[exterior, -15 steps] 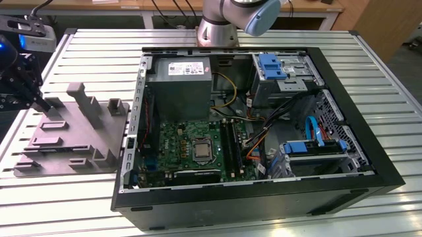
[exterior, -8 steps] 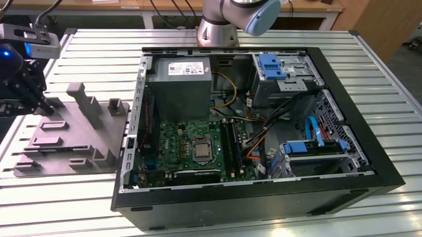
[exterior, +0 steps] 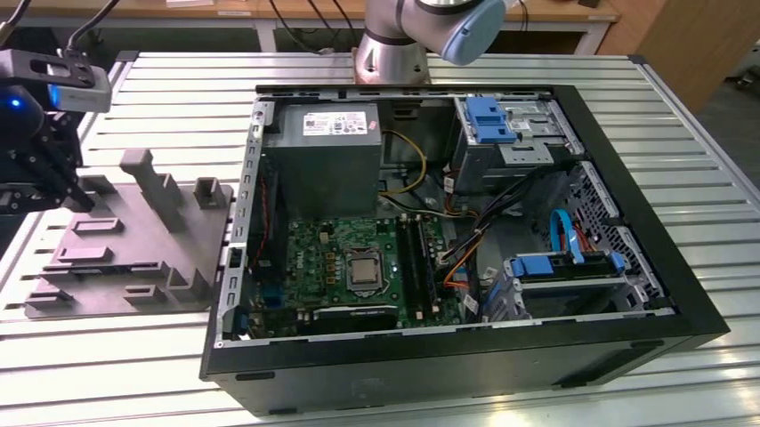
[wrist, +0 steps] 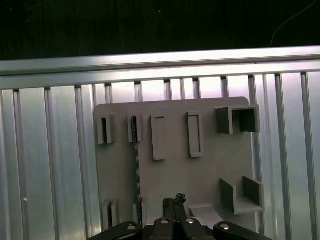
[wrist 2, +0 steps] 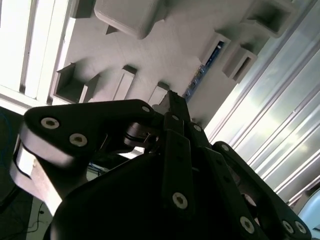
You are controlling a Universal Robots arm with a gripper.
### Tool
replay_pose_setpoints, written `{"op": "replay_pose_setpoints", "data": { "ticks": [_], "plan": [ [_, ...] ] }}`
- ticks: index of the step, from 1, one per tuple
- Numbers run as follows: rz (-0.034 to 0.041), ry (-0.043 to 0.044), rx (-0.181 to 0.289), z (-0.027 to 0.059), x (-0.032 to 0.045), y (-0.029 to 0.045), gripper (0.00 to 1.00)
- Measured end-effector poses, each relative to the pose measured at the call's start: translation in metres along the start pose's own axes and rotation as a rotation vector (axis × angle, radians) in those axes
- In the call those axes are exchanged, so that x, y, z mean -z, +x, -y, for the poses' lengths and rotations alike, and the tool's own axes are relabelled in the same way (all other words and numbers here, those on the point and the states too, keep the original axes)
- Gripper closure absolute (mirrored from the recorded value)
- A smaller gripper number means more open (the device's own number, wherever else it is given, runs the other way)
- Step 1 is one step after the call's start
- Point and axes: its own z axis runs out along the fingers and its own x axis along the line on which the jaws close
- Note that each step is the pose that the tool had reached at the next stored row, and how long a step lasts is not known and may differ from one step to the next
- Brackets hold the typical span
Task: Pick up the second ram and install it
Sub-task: 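Pick up the second ram and move it above second insertion slot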
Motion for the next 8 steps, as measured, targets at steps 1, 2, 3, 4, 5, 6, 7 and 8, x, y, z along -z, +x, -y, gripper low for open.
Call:
{"op": "replay_pose_setpoints", "data": {
  "ticks": [1, 2, 3, 4, 5, 6, 7, 8],
  "plan": [
    [-0.001, -0.0131, 0.0, 0.0, -0.0006, 0.0001, 0.9],
    [-0.0021, -0.0251, 0.0, 0.0, -0.0012, 0.0002, 0.9],
    [-0.0034, -0.0287, 0.0, 0.0, -0.0014, 0.0002, 0.9],
    [-0.0042, -0.0289, 0.0, -0.0001, -0.0013, 0.0002, 0.9],
    [-0.0043, -0.0289, 0.0, -0.0001, -0.0012, 0.0002, 0.9],
    [-0.0046, -0.029, 0.0, -0.0001, -0.0012, 0.0003, 0.9],
    [-0.0047, -0.029, 0.0, -0.0003, -0.0014, 0.0006, 0.9],
    [-0.0047, -0.0291, 0.002, -0.0005, -0.0017, 0.0014, 0.9]
  ]
}}
